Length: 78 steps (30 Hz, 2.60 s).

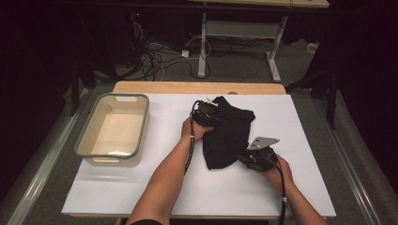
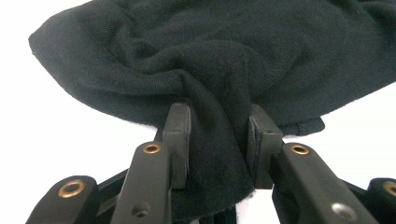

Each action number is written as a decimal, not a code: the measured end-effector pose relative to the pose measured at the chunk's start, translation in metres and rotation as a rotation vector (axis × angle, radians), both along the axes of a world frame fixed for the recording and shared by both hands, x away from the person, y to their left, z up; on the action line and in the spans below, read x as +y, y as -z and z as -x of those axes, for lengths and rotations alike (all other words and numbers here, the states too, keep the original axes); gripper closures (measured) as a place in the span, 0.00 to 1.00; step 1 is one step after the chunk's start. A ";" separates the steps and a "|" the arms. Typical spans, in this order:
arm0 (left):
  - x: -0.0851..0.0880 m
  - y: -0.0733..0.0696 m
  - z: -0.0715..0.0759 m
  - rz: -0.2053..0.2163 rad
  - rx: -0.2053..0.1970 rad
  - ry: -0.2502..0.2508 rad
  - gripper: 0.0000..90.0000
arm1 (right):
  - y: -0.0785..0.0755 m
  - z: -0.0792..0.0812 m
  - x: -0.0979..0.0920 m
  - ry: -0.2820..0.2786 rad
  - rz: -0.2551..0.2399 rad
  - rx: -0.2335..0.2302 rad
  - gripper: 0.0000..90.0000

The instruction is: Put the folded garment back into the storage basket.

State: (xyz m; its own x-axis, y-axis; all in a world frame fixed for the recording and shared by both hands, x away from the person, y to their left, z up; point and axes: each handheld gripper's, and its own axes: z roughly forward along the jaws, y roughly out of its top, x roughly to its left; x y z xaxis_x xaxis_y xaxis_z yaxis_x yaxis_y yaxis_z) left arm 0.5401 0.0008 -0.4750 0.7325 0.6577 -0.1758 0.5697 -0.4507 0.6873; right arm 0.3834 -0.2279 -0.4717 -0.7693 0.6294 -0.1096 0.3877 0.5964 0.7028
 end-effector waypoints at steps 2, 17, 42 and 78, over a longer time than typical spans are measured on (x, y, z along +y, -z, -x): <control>0.000 -0.001 0.000 0.003 -0.007 0.003 0.81 | -0.001 0.001 -0.001 -0.005 -0.015 -0.004 0.75; 0.010 -0.041 0.017 -0.002 -0.141 0.036 0.82 | -0.027 0.018 0.007 -0.012 -0.096 -0.129 0.76; 0.077 -0.097 0.043 -0.048 -0.220 -0.036 0.82 | -0.060 0.029 0.065 -0.075 -0.135 -0.224 0.76; 0.219 -0.150 0.084 -0.161 -0.285 -0.262 0.82 | -0.098 0.025 0.199 -0.271 -0.267 -0.283 0.76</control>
State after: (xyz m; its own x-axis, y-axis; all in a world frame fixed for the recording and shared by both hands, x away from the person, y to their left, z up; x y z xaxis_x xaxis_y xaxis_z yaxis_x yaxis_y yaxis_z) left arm 0.4557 0.2200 -0.3247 0.5411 0.8309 0.1298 0.4769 -0.4304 0.7664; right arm 0.3581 -0.0291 -0.3736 -0.8728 0.4449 -0.2006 0.0139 0.4335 0.9010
